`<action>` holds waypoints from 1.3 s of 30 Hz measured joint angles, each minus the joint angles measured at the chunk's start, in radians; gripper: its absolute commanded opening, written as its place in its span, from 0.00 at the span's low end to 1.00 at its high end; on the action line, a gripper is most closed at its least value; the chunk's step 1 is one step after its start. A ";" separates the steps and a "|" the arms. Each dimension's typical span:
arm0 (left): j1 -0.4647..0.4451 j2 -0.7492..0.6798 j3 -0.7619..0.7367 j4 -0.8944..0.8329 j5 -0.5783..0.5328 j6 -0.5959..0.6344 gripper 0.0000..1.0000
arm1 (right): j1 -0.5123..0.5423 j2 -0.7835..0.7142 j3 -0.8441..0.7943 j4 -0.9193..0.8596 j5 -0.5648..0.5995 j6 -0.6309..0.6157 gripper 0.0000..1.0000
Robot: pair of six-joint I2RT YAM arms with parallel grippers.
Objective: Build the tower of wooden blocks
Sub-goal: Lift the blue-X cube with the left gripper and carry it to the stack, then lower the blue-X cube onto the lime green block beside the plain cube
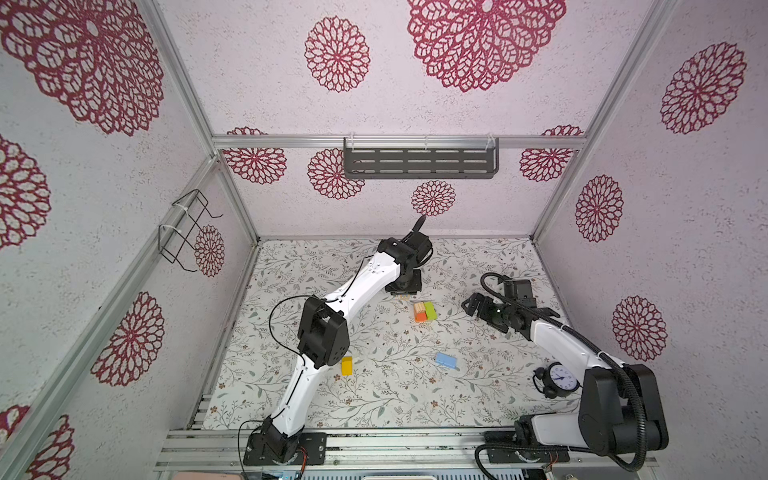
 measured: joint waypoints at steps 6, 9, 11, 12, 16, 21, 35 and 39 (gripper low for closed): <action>-0.021 0.073 0.100 -0.005 0.023 -0.027 0.29 | -0.016 0.000 -0.043 0.042 -0.018 0.027 0.99; -0.032 0.086 0.108 0.016 0.044 -0.044 0.29 | -0.017 0.000 -0.056 0.051 -0.025 0.034 0.99; -0.041 0.095 0.109 0.037 0.059 -0.055 0.29 | -0.017 0.001 -0.056 0.057 -0.031 0.035 0.99; -0.047 0.103 0.114 0.048 0.065 -0.061 0.29 | -0.017 0.001 -0.056 0.060 -0.034 0.036 0.99; -0.069 0.138 0.144 0.075 0.080 -0.078 0.29 | -0.018 0.001 -0.059 0.070 -0.035 0.043 0.99; -0.096 0.150 0.153 0.098 0.083 -0.098 0.29 | -0.018 0.002 -0.068 0.081 -0.037 0.043 0.99; -0.111 0.150 0.136 0.100 0.027 -0.125 0.30 | -0.019 0.002 -0.071 0.090 -0.043 0.044 0.99; -0.111 0.150 0.132 0.101 0.018 -0.125 0.30 | -0.019 0.002 -0.072 0.092 -0.043 0.044 0.99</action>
